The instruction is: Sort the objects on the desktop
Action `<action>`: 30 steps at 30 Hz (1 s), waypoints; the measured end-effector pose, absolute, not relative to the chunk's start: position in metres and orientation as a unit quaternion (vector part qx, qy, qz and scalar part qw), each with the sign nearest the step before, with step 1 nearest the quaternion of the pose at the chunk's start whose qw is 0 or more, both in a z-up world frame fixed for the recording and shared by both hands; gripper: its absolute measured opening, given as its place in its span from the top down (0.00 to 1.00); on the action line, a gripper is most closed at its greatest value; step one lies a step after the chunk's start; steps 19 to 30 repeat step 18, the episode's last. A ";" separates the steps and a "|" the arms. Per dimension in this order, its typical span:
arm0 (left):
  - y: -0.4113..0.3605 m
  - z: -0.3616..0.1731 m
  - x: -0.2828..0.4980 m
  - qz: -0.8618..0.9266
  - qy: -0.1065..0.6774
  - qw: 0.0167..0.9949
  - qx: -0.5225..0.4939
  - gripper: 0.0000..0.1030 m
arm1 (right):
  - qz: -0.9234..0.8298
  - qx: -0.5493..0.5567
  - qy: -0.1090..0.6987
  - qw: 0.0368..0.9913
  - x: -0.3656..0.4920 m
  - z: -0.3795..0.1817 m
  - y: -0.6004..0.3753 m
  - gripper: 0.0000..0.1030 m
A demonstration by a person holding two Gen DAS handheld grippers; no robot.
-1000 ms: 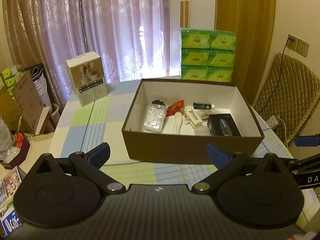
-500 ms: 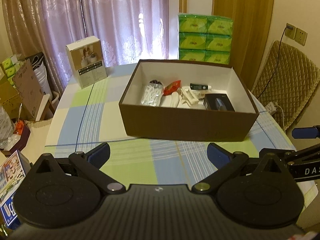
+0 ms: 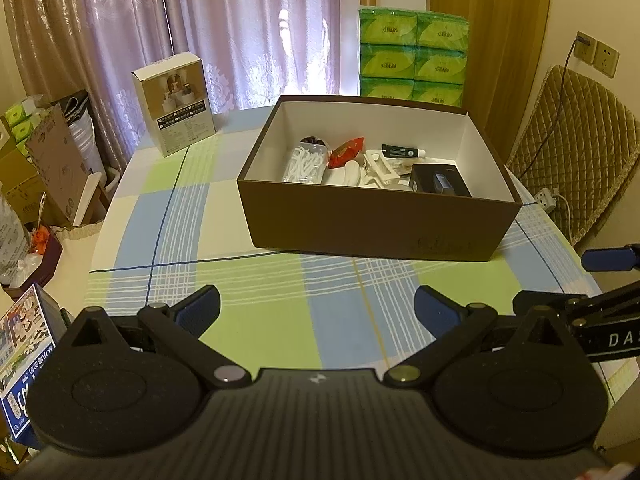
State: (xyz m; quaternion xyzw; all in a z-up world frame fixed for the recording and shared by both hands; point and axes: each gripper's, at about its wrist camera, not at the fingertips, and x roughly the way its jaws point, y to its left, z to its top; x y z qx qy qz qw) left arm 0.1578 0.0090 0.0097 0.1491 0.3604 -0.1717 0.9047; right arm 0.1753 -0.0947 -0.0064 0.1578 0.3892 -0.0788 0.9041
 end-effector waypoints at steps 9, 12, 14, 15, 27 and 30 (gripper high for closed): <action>0.009 0.007 0.165 -0.169 0.367 0.903 0.149 0.01 | -0.076 0.158 0.396 0.901 0.181 -0.009 -0.095 0.02; 0.009 0.005 0.169 -0.169 0.370 0.901 0.148 0.01 | -0.076 0.159 0.398 0.900 0.184 -0.010 -0.094 0.02; 0.009 0.004 0.170 -0.169 0.369 0.902 0.148 0.01 | -0.074 0.159 0.399 0.900 0.186 -0.010 -0.094 0.02; 0.010 0.004 0.171 -0.167 0.368 0.902 0.148 0.01 | -0.074 0.158 0.399 0.900 0.187 -0.010 -0.094 0.02; 0.011 0.002 0.176 -0.162 0.367 0.904 0.150 0.01 | -0.073 0.158 0.400 0.900 0.191 -0.011 -0.094 0.02; 0.011 0.002 0.176 -0.162 0.367 0.904 0.150 0.01 | -0.073 0.158 0.400 0.900 0.191 -0.011 -0.094 0.02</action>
